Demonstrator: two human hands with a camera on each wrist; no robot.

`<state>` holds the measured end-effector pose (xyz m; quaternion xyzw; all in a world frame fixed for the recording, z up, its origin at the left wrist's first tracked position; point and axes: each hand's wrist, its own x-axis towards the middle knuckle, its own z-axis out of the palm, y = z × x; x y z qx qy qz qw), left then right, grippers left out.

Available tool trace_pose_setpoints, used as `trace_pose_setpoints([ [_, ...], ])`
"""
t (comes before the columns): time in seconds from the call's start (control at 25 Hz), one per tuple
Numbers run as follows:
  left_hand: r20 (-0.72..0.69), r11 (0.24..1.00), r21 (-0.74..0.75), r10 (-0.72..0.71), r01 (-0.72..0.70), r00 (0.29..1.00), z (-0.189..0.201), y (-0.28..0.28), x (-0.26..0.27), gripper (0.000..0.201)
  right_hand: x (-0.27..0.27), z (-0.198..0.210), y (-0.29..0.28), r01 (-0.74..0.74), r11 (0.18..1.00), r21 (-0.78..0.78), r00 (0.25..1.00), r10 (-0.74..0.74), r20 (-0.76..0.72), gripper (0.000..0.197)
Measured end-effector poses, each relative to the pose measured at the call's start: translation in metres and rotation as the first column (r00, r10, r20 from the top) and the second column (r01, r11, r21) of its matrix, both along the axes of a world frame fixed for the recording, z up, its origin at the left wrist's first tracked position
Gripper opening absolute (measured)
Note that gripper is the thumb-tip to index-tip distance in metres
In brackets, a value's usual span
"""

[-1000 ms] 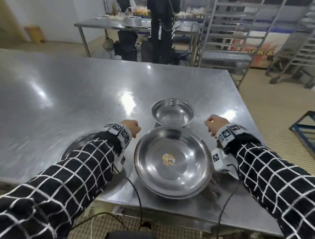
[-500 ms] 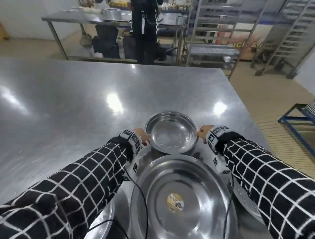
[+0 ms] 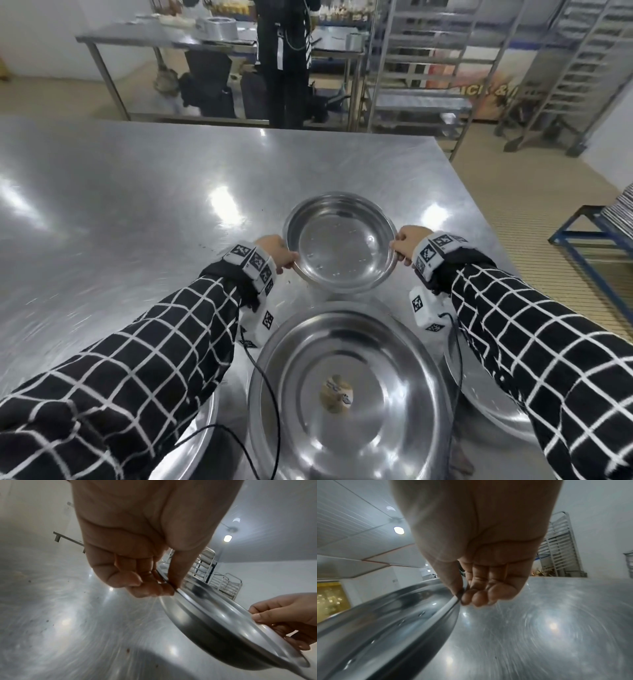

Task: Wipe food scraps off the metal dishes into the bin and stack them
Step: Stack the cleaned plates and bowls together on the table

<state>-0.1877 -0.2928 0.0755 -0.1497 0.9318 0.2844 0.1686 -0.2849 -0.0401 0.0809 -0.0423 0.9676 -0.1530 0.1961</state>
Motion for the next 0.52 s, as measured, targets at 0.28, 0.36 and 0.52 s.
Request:
trace_pose_setpoints([
  [0.28, -0.193, 0.991, -0.002, 0.129, -0.132, 0.973, 0.044, 0.034, 0.094, 0.032, 0.078, 0.040, 0.031, 0.042, 0.950, -0.308, 0.980, -0.099, -0.172, 0.009],
  [0.36, -0.223, 0.985, -0.016, 0.164, -0.172, 0.961, 0.041, 0.041, 0.128, 0.030, 0.110, 0.039, 0.040, 0.016, 0.936, -0.353, 0.983, -0.079, -0.166, 0.011],
  [0.52, -0.198, 0.973, 0.013, 0.228, -0.230, 0.953, 0.025, 0.059, 0.195, 0.024, 0.173, 0.025, 0.063, -0.053, 0.936, -0.349, 0.992, 0.008, -0.128, 0.018],
])
